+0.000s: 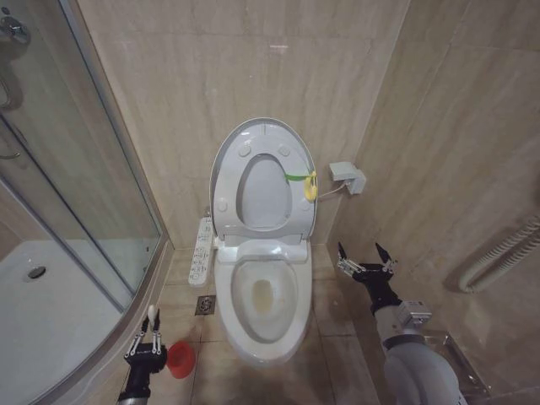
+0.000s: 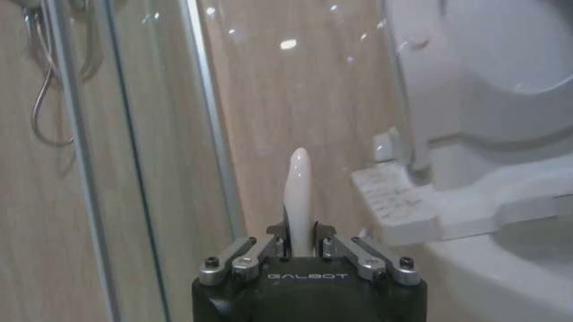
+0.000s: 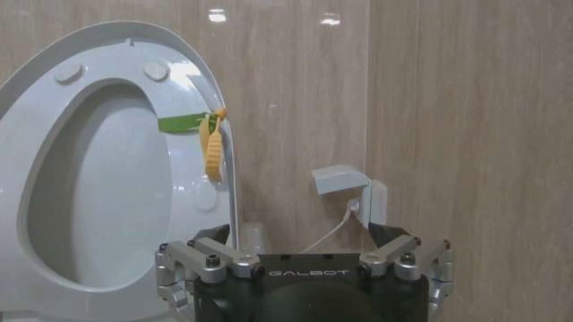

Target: Open the toilet lid, clean the toilet bowl with a toilet brush, close the toilet lid, and flush.

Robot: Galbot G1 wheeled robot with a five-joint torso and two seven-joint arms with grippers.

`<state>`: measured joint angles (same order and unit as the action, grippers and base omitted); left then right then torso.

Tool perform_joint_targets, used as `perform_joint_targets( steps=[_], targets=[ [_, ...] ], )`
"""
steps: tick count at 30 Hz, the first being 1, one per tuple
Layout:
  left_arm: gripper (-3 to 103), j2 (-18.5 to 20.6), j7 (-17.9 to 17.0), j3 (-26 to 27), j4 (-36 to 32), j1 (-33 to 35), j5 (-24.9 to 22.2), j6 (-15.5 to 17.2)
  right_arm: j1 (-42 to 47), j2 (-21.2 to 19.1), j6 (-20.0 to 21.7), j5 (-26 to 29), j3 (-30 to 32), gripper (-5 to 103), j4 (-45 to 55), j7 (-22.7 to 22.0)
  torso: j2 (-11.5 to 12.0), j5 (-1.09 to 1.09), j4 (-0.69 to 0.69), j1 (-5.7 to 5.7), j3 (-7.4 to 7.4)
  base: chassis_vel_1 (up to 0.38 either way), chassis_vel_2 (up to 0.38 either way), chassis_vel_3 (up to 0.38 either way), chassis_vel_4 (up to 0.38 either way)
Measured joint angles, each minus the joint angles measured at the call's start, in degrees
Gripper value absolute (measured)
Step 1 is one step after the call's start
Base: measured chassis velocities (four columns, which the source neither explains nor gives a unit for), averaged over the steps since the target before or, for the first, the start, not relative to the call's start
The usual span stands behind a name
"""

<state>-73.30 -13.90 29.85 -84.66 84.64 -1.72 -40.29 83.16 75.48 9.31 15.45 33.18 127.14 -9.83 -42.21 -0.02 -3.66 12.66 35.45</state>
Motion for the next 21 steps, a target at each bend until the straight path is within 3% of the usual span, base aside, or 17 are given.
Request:
perform_joint_targets(
  steps=[3,12,21],
  targets=[
    [19,0.3,1.7,-1.1,0.6,-2.4,-2.5,0.0,0.0,0.0,0.0,0.0,0.0,100,0.0,0.0,0.0,0.01,-0.02,0.0,0.0,0.0,0.0,0.0,0.0],
    [19,-0.1,2.8,-4.0,1.9,-4.2,-4.2,0.6,0.0,0.0,0.0,0.0,0.0,100,0.0,0.0,0.0,0.02,0.0,-0.02,0.0,0.0,0.0,0.0,0.0],
    [19,0.1,3.7,-4.8,7.5,-6.9,-5.9,0.6,0.0,0.0,0.0,0.0,0.0,100,0.0,0.0,0.0,0.02,-0.01,-0.02,-0.01,0.0,0.0,0.0,0.0]
  ],
)
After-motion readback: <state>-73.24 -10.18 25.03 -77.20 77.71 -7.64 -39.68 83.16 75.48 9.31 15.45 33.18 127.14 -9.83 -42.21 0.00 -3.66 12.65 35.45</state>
